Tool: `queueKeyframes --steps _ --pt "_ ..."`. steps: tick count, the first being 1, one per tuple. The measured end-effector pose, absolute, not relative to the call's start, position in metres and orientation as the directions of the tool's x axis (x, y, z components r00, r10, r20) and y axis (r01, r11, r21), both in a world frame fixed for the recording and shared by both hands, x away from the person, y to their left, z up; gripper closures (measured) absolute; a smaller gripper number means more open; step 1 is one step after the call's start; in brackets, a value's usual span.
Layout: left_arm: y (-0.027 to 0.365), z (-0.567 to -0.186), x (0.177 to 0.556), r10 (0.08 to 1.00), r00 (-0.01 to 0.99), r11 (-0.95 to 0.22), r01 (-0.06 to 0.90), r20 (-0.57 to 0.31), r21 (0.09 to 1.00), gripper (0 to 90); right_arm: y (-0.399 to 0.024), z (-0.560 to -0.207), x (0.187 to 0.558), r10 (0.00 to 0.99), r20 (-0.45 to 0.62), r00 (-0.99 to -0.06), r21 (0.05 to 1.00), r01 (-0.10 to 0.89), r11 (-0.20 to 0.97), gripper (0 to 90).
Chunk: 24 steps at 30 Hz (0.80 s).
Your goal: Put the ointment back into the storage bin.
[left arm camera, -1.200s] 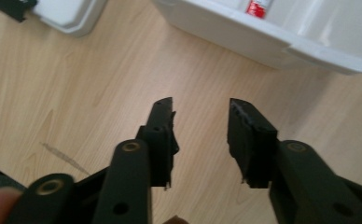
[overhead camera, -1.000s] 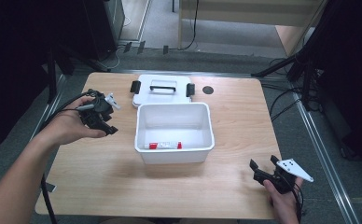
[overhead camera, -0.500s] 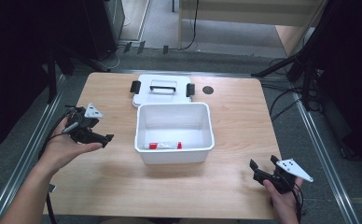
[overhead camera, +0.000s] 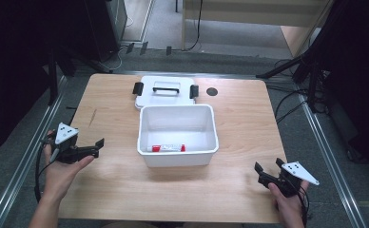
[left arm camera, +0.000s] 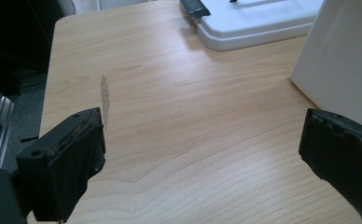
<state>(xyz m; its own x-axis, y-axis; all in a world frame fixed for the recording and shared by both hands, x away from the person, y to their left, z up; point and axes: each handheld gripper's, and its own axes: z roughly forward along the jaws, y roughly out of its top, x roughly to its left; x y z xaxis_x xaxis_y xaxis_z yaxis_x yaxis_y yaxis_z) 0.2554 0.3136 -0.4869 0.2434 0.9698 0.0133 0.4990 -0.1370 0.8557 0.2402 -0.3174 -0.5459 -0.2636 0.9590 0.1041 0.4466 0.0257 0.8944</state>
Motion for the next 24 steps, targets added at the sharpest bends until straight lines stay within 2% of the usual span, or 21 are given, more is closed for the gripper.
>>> queueKeyframes --steps 16,24 --pt "0.33 -0.523 0.218 0.99 0.143 -0.039 0.408 -0.021 0.912 0.0 -0.317 -0.546 0.24 0.96 0.103 -0.262 0.893 0.448 0.027 13.2" --pt "0.339 -0.537 0.204 0.993 0.113 -0.021 0.43 -0.031 0.903 0.0 -0.317 -0.546 0.24 0.96 0.101 -0.261 0.893 0.449 0.028 13.2"
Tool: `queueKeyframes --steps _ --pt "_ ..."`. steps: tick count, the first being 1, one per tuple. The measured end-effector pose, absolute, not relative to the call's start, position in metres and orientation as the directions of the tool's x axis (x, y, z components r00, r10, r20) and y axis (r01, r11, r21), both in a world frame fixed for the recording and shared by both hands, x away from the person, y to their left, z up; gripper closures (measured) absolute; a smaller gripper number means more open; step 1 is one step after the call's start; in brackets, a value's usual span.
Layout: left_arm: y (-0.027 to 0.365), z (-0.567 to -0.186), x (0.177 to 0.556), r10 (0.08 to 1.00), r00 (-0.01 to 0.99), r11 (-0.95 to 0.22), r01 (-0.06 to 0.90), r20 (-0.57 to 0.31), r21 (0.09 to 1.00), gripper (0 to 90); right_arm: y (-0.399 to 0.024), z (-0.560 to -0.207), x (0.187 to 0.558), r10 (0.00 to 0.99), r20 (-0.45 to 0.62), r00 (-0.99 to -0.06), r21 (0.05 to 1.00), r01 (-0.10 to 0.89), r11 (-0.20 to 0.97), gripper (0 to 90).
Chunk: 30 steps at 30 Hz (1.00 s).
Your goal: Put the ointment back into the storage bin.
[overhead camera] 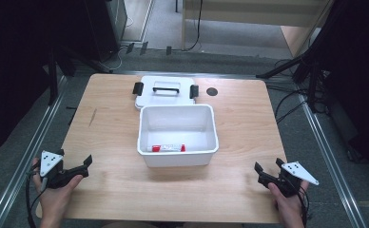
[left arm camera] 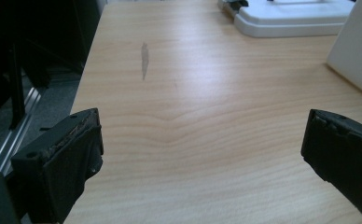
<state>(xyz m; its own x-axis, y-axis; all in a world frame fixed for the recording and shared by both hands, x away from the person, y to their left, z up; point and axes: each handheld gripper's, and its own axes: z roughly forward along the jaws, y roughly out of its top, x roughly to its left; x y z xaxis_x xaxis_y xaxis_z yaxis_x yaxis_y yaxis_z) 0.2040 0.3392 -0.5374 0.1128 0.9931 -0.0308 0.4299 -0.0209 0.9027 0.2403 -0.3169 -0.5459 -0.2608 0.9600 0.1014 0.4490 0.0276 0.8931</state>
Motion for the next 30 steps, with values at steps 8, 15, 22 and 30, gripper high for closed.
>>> queueKeyframes --steps 8,15,22,30 --pt "0.347 -0.544 0.19 0.996 0.086 -0.018 0.427 -0.02 0.904 0.0 -0.317 -0.546 0.24 0.96 0.101 -0.26 0.894 0.448 0.027 13.2" --pt "0.356 -0.549 0.184 0.994 0.072 0.04 0.415 -0.076 0.909 0.0 -0.317 -0.546 0.24 0.959 0.104 -0.265 0.894 0.447 0.027 13.2" --pt "0.352 -0.551 0.191 0.994 0.091 0.016 0.441 -0.062 0.897 0.0 -0.317 -0.546 0.24 0.957 0.105 -0.271 0.895 0.446 0.028 13.2" --pt "0.354 -0.552 0.192 0.991 0.095 0.039 0.445 -0.09 0.895 0.1 -0.317 -0.546 0.24 0.957 0.098 -0.273 0.895 0.445 0.035 13.2"
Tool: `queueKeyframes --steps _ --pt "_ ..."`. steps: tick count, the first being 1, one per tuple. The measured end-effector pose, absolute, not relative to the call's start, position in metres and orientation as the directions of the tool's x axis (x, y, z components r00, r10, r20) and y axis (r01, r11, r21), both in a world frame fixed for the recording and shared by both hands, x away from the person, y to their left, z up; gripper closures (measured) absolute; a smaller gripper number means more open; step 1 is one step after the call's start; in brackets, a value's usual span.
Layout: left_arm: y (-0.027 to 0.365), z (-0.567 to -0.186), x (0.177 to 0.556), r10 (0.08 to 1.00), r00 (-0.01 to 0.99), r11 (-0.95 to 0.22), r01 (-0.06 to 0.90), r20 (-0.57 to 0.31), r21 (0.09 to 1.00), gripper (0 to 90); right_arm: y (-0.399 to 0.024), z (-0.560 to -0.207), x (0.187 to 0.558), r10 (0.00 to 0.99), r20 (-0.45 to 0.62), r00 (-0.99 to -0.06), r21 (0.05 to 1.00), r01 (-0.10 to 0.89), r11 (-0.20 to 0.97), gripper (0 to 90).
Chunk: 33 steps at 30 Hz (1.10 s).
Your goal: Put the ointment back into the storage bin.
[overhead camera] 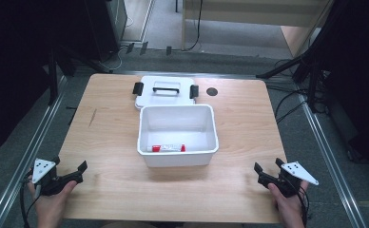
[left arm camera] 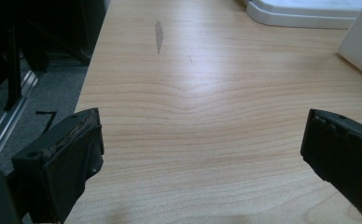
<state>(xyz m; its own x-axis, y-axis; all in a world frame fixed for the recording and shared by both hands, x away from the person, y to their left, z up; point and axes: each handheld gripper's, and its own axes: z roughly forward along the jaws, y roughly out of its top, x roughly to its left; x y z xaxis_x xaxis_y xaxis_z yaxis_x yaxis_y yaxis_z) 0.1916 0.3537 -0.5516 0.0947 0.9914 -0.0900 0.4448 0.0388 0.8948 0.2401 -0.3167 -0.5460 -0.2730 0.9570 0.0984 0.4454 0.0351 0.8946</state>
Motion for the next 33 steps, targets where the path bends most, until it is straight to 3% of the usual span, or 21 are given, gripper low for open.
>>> queueKeyframes --steps 33 --pt "0.3524 -0.5515 0.1926 0.991 0.105 0.028 0.45 -0.084 0.892 0.3 -0.3171 -0.5461 0.2406 0.958 0.101 -0.27 0.893 0.448 0.032 13.2"
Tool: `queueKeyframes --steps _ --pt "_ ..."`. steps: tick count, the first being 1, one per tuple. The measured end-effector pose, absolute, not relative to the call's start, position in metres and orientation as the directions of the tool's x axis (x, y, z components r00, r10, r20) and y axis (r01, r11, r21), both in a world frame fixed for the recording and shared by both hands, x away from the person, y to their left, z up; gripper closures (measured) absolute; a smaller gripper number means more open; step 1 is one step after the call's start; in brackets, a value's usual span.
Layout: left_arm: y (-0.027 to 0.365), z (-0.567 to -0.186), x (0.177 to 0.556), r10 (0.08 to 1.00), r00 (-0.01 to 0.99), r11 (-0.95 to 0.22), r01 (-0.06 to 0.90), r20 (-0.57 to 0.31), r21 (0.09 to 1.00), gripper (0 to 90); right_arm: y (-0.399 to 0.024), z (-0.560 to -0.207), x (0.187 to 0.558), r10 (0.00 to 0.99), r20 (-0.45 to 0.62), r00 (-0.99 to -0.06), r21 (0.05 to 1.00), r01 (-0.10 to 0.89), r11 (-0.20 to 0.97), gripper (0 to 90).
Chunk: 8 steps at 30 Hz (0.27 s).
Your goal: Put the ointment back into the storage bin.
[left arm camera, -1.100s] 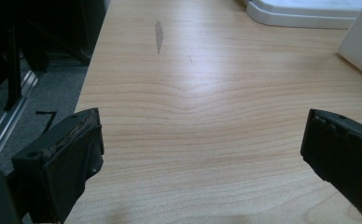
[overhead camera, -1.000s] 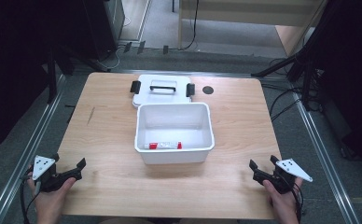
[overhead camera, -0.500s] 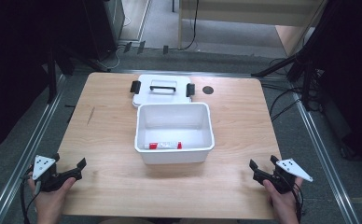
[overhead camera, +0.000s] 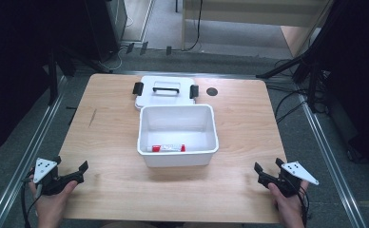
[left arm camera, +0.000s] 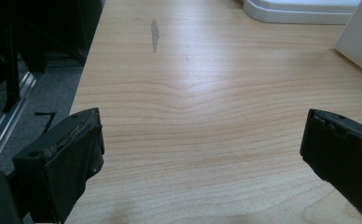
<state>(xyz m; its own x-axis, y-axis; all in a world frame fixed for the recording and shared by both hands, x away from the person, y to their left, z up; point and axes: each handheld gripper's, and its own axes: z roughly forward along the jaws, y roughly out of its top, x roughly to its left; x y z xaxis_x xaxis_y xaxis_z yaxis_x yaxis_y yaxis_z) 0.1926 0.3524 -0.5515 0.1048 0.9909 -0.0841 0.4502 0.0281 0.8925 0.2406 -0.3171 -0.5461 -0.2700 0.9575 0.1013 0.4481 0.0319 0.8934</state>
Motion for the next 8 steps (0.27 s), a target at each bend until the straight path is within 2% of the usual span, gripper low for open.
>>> queueKeyframes --steps 8 --pt "0.3528 -0.5515 0.1928 0.99 0.104 0.033 0.45 -0.09 0.892 0.3 -0.3169 -0.546 0.2407 0.958 0.1 -0.27 0.893 0.45 0.034 13.2"
